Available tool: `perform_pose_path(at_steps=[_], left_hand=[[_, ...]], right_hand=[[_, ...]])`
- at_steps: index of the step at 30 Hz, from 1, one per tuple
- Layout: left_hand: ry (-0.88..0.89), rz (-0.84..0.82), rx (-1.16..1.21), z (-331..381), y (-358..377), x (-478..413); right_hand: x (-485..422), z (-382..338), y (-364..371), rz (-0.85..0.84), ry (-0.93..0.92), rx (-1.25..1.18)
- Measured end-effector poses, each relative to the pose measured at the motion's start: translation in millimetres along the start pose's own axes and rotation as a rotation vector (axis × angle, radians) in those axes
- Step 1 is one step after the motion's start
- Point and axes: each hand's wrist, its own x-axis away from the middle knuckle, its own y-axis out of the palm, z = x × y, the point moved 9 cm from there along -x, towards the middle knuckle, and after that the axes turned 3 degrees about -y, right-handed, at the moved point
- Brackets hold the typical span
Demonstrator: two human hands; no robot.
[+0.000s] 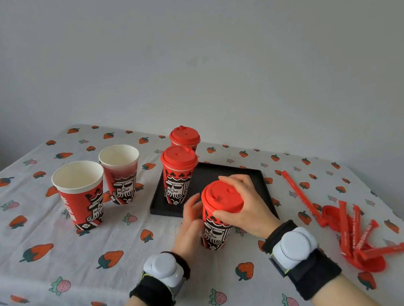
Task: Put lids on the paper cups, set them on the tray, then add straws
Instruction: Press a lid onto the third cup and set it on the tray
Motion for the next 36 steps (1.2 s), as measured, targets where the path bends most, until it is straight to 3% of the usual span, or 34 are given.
perform_pose_path(at_steps=[2, 7, 16, 26, 36], left_hand=[[0.034, 0.102, 0.034, 22.3, -5.2, -4.5], [0.123, 0.113, 0.027, 74.0, 9.3, -18.6], [0.200, 0.162, -0.057, 70.3, 17.3, -17.4], [0.247, 0.208, -0.061, 65.0, 15.4, -19.1], [0.243, 0.211, -0.089, 61.9, 12.3, -21.8]], right_hand=[[1.5, 1.0, -0.6, 0.022, -0.006, -0.019], [6.2, 3.2, 0.2, 0.062, -0.009, -0.128], [13.2, 13.2, 4.2, 0.184, 0.043, -0.427], [13.1, 25.7, 7.8, 0.383, 0.040, -0.481], [10.8, 29.6, 7.0, 0.409, 0.026, -0.456]])
